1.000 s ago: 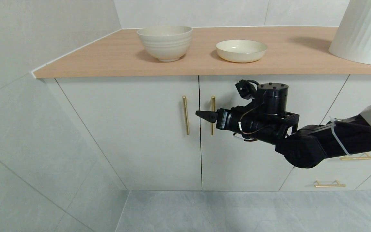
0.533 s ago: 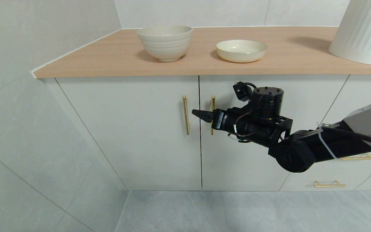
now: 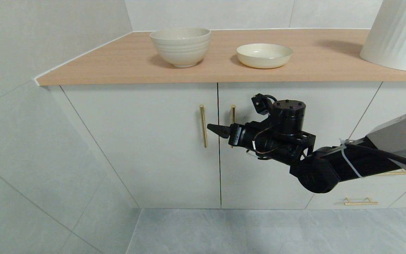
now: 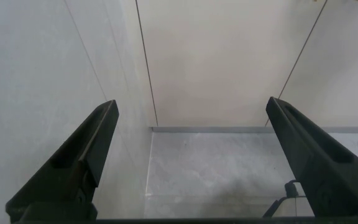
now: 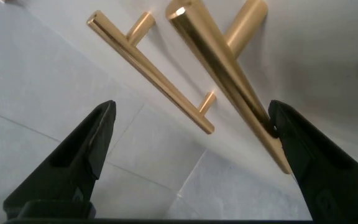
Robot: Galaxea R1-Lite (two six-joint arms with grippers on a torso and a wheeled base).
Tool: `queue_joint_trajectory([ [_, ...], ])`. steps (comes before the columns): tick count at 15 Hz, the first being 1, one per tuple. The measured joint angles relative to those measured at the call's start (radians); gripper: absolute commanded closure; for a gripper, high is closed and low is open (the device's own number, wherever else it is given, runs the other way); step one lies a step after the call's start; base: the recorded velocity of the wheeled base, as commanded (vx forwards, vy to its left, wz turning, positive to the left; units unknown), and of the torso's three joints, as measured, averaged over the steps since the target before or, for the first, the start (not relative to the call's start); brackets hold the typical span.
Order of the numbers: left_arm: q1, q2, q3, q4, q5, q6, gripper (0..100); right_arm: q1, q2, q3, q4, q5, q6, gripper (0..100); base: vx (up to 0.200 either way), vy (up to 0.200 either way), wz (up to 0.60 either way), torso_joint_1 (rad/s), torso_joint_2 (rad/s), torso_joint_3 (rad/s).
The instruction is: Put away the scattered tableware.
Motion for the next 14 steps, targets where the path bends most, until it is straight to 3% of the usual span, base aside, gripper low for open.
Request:
queue_joint_trajectory([
  [8, 0.000, 0.000, 0.000, 0.000, 0.000, 0.000, 0, 0.036, -0.034, 0.061, -0.016, -0.003, -0.003, 0, 0.000, 0.000, 0.00, 0.000, 0.00, 0.000],
  [14, 0.000, 0.000, 0.000, 0.000, 0.000, 0.000, 0, 0.087, -0.067, 0.251, -0.252, -0.004, -0.056, 0, 0.000, 0.000, 0.00, 0.000, 0.00, 0.000],
])
